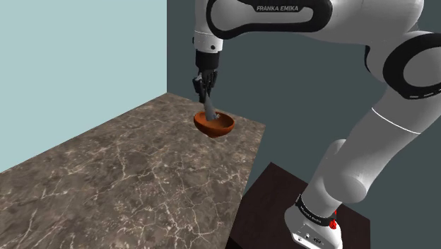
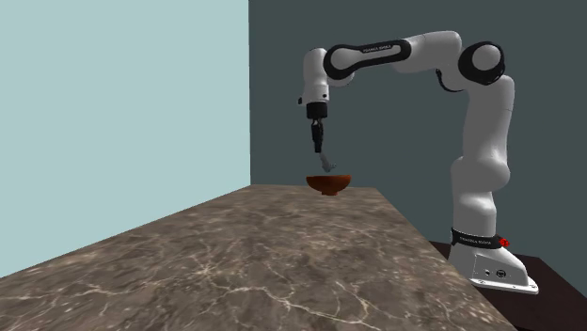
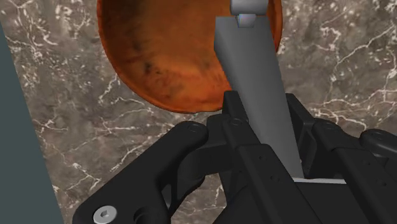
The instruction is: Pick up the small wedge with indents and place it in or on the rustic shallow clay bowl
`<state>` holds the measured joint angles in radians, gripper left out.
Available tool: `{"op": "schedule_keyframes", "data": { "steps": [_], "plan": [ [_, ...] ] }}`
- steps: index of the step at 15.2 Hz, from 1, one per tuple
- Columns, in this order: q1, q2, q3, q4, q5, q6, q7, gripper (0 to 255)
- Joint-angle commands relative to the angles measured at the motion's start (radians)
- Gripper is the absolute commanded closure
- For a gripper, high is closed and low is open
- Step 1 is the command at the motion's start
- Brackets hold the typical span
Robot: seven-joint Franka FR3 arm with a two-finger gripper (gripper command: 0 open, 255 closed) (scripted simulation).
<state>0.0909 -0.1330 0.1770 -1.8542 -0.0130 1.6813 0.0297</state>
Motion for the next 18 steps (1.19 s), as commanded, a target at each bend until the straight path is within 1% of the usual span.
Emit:
{"op": "schedule_keyframes", "data": {
  "steps": [1,4,18],
  "plan": [
    [-0.018,-0.051,-0.026,-0.054,0.003,0.005,-0.047,255],
    [-0.038,-0.106,-0.059,-0.11,0.001,0.008,-0.1,255],
    [-0.036,-0.096,-0.057,-0.295,0.0,0.203,-0.093,255]
  ]
}}
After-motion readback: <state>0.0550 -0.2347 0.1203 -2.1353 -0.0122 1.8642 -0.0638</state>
